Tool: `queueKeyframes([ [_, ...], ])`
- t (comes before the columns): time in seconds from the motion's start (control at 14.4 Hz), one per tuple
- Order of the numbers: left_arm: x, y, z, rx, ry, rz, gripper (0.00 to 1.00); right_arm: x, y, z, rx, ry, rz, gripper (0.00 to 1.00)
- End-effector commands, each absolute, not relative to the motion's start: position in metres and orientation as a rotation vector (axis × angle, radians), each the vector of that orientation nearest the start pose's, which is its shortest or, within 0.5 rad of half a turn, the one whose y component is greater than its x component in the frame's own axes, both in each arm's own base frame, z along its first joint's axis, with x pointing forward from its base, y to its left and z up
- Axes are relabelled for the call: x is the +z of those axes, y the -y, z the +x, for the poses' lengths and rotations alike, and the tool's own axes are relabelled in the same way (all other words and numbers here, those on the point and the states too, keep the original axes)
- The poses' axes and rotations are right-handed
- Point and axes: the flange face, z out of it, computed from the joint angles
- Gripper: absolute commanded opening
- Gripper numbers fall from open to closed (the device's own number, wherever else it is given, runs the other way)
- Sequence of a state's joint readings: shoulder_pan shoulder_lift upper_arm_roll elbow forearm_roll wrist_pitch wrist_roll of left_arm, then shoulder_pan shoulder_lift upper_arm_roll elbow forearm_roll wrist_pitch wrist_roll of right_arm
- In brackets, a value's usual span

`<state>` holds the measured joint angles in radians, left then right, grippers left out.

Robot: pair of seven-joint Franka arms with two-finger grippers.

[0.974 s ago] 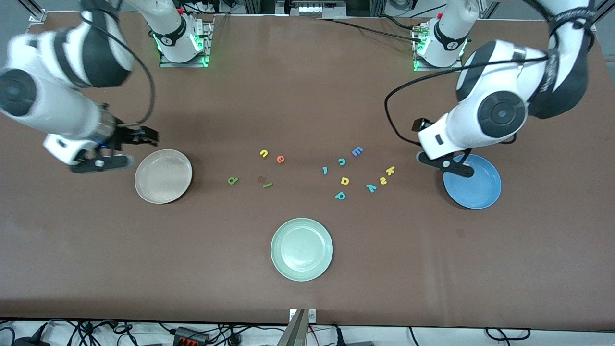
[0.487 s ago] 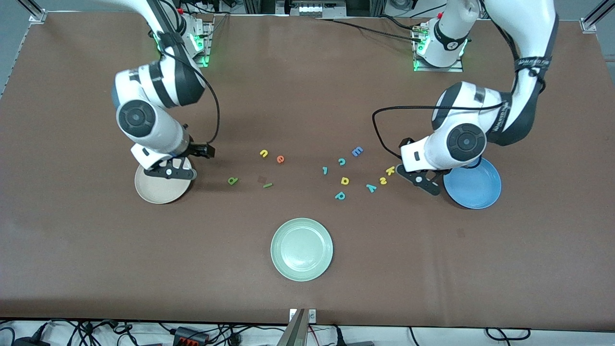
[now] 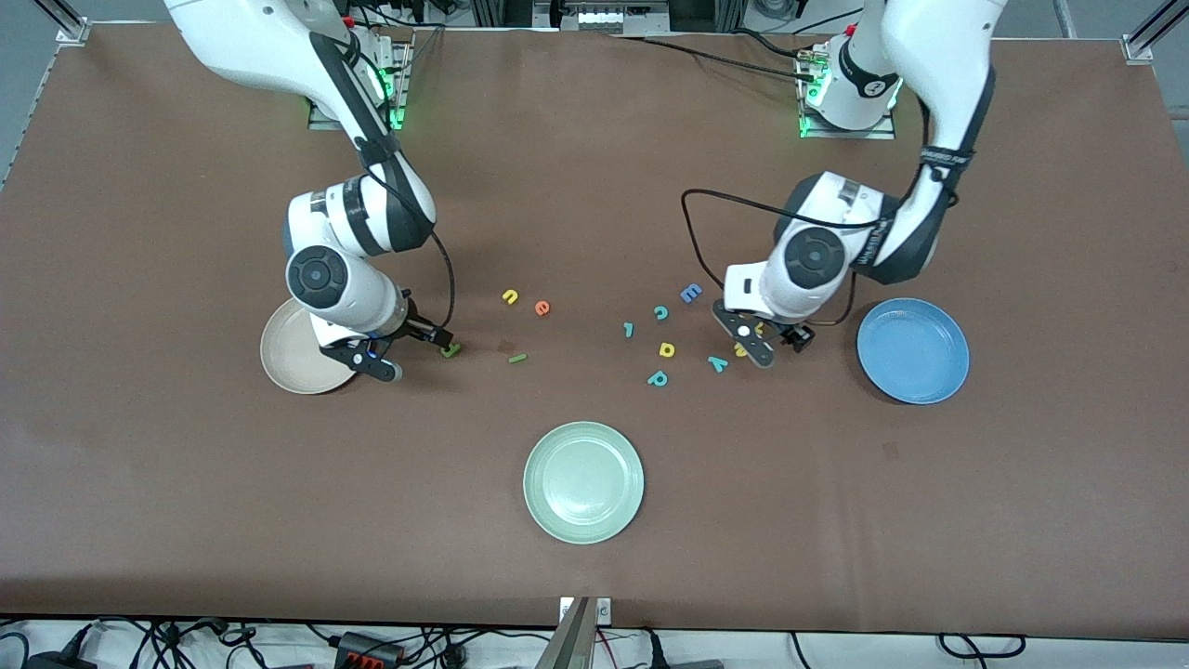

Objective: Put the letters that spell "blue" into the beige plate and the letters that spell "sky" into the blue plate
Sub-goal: 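Close the left gripper on the yellow k while the right gripper grips the p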

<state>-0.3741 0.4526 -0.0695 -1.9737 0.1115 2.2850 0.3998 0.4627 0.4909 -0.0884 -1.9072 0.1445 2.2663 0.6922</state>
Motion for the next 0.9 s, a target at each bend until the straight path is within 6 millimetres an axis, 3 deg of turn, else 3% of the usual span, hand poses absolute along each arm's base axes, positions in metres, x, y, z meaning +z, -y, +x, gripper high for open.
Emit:
queueKeyframes([
  [0.0,0.203,0.251,0.544,0.162,-1.43,-2.709,1.0,0.217,-0.24,0.573,0.202,-0.684,-3.061,0.86],
  [0.14,0.192,0.25,0.537,0.19,-1.447,-2.701,1.0,0.204,-0.253,0.569,0.174,-0.711,-3.056,0.78],
  [0.35,0.17,0.249,0.524,0.172,-1.469,-2.701,0.97,0.199,-0.268,0.568,0.121,-0.774,-3.042,0.78],
  [0.49,0.17,0.25,0.525,0.16,-1.477,-2.697,0.77,0.202,-0.26,0.577,0.106,-0.801,-3.029,0.78],
  [0.7,0.171,0.248,0.527,0.15,-1.567,-2.6,0.36,0.187,-0.254,0.579,0.124,-0.82,-3.038,0.75],
  [0.83,0.172,0.246,0.528,0.154,-1.592,-2.586,0.23,0.182,-0.258,0.577,0.13,-0.815,-3.045,0.74],
])
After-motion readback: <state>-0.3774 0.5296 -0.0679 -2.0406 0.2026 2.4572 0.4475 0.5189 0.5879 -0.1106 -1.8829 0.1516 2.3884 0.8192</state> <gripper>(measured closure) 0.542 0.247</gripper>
